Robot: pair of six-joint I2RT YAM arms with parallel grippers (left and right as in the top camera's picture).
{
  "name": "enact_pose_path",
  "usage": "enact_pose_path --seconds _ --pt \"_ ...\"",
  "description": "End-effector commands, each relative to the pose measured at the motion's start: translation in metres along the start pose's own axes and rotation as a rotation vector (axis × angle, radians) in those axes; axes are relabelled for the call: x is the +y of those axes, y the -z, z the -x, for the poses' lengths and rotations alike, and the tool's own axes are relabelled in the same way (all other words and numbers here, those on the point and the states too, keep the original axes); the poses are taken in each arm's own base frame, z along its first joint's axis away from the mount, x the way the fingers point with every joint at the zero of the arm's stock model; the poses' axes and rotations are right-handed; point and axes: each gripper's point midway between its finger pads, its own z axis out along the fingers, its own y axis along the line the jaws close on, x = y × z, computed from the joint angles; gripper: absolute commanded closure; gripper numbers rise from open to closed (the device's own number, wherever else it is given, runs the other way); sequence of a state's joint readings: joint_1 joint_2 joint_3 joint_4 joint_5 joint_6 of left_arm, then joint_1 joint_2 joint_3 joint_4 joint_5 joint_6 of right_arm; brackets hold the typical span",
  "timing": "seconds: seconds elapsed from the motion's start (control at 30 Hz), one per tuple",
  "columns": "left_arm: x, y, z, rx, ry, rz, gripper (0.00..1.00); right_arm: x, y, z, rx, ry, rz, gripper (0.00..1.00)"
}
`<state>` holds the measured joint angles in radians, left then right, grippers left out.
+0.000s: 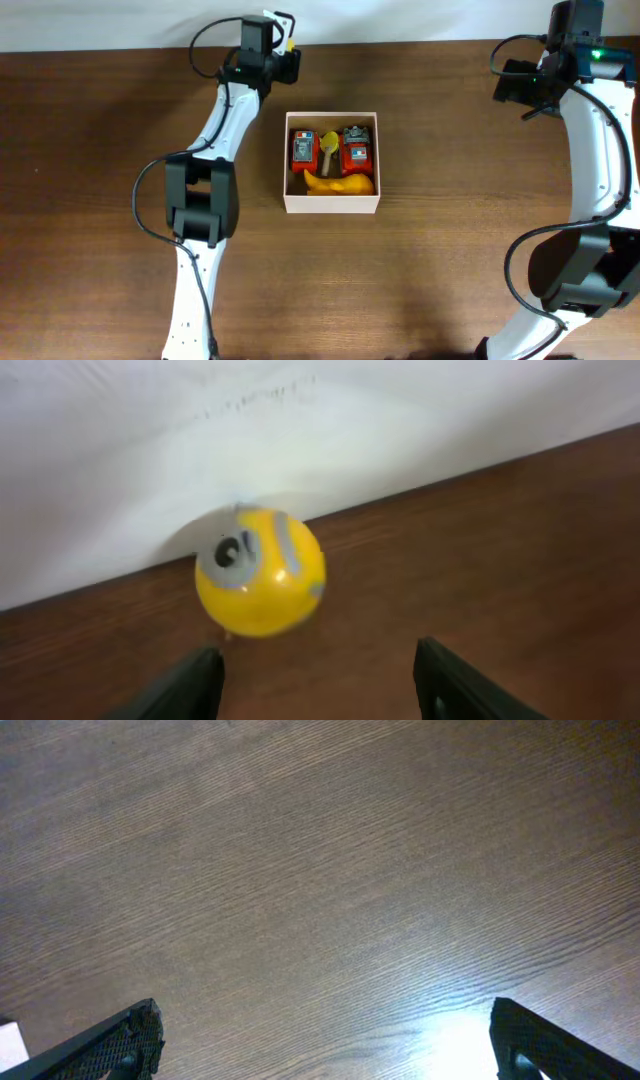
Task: Pack container
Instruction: 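Close the left gripper firmly on the yellow ball and lift it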
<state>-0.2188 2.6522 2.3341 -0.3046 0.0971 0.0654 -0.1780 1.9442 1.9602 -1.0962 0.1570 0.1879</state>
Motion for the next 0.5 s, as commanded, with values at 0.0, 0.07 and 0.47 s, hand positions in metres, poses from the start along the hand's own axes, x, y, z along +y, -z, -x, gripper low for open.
enact_pose_path --seconds 0.0,0.07,0.47 --pt "0.004 -0.007 0.004 -0.035 -0.023 0.026 0.37 -0.003 -0.002 0.000 0.004 -0.014 -0.011 0.01" --pt "0.007 -0.008 0.009 -0.066 -0.025 0.044 0.38 -0.003 -0.002 0.000 0.004 -0.014 -0.011 0.01" --pt "-0.005 -0.024 -0.010 -0.044 -0.033 0.027 0.37 -0.003 -0.002 0.000 0.004 -0.014 -0.011 0.01"
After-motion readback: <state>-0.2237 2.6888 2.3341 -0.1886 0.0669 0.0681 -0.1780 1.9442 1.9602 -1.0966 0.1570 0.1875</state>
